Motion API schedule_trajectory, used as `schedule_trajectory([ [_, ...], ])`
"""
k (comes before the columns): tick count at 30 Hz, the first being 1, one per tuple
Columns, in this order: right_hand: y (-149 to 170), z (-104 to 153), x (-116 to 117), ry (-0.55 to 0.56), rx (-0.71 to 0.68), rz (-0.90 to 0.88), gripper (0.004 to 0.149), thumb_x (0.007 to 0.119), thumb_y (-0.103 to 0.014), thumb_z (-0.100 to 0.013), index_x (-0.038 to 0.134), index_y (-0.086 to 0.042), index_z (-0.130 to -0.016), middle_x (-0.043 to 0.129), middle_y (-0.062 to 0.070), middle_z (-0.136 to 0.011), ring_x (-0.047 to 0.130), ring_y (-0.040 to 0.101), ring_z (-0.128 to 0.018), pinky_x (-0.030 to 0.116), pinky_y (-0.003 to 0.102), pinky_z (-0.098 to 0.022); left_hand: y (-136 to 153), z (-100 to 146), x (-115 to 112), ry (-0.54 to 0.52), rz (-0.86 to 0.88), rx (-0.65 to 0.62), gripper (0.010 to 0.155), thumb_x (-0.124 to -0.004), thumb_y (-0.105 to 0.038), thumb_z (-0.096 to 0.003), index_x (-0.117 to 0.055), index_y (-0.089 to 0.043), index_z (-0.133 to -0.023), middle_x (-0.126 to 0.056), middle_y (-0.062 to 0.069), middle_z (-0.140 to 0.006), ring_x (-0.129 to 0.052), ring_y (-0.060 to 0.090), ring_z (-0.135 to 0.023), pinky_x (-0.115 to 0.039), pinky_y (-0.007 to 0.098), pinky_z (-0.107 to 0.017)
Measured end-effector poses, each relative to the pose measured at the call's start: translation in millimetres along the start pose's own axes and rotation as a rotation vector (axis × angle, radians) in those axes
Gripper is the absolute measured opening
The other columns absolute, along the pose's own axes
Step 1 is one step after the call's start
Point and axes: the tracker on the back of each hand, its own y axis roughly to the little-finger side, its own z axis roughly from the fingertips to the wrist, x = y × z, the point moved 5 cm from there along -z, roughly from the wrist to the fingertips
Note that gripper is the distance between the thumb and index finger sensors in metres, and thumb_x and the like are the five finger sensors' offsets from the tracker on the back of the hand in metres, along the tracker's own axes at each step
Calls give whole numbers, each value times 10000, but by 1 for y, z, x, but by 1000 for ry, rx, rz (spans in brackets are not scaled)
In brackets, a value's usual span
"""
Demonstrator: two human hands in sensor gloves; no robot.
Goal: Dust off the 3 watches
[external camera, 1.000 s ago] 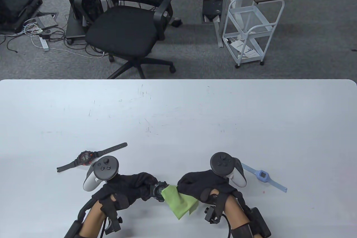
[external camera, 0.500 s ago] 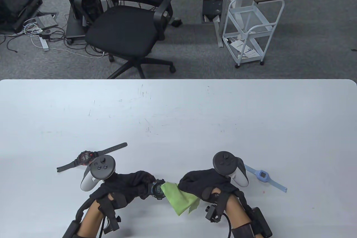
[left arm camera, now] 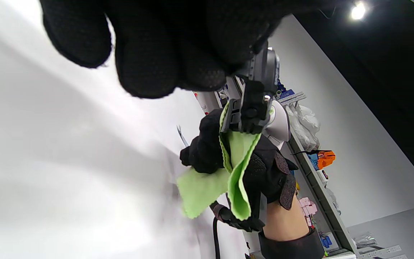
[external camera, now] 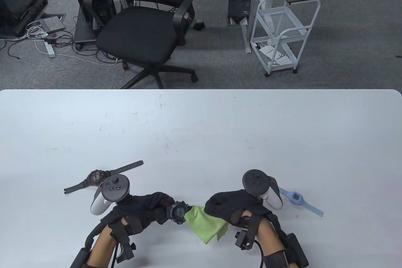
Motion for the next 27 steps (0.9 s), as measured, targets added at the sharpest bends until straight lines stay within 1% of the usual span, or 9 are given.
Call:
schedule_trajectory([
  [4, 1, 0, 1, -13, -7, -43, 441, 880, -377, -450, 968, -178, -834, 1050, 39, -646, 1037, 238, -559, 766, 603, -529, 0, 2, 3, -13, 3, 0, 521, -773, -242, -494, -756, -141, -1004, -963, 111, -773, -985, 332, -636, -737, 635, -615],
  [6, 2, 1, -2, 20, 10, -3, 440, 893, -410, -451, 983, -175, -812, 1064, 27, -609, 1050, 219, -521, 784, 588, -509, 0, 2, 3, -13, 10, -2, 522, -772, -240, -494, -754, -139, -1006, -962, 113, -773, -984, 334, -635, -734, 638, -615],
  [9, 5, 2, -6, 47, 19, 19, 451, 909, -492, -441, 1016, -168, -737, 1074, -7, -524, 1061, 183, -442, 809, 564, -476, 0, 3, 5, -22, 7, -1, 520, -774, -241, -493, -758, -140, -1004, -964, 114, -773, -984, 334, -635, -736, 637, -615],
  [11, 4, 2, -7, 39, 18, 10, 450, 911, -497, -442, 1018, -165, -726, 1072, -7, -515, 1058, 184, -438, 808, 564, -474, 0, 3, 5, -19, 9, -4, 521, -774, -241, -494, -755, -141, -1005, -963, 113, -773, -985, 334, -636, -735, 637, -616],
  [13, 4, 2, -6, 27, 11, 1, 445, 895, -467, -442, 997, -171, -758, 1061, 1, -559, 1047, 200, -484, 792, 577, -499, -1, 2, 5, -18, 9, -6, 521, -774, -242, -494, -755, -142, -1005, -962, 112, -775, -984, 333, -637, -735, 637, -615],
  [15, 4, 3, -4, 4, 0, -29, 442, 883, -398, -448, 970, -171, -817, 1047, 29, -631, 1034, 229, -550, 767, 598, -529, 0, 4, 7, -25, 13, -10, 521, -773, -242, -494, -754, -141, -1005, -961, 112, -775, -983, 333, -638, -734, 637, -616],
  [17, 5, 3, -3, -9, 0, -61, 443, 875, -374, -452, 960, -170, -836, 1040, 42, -651, 1026, 243, -570, 754, 609, -538, 0, 4, 7, -27, 9, -9, 521, -774, -243, -495, -755, -141, -1005, -962, 111, -775, -983, 334, -637, -735, 637, -616],
  [23, 8, 5, -10, 56, 27, 5, 451, 911, -497, -443, 1016, -168, -732, 1068, -8, -524, 1055, 186, -445, 806, 565, -478, 0, 5, 9, -34, 11, -11, 522, -776, -242, -495, -754, -138, -1006, -962, 114, -775, -983, 335, -637, -735, 637, -616],
  [27, 8, 5, -10, 52, 15, -6, 438, 899, -464, -439, 1003, -182, -757, 1062, 3, -566, 1049, 201, -490, 790, 578, -502, 0, 4, 8, -31, 11, -11, 521, -776, -241, -495, -755, -138, -1005, -961, 113, -776, -982, 336, -638, -734, 639, -616],
])
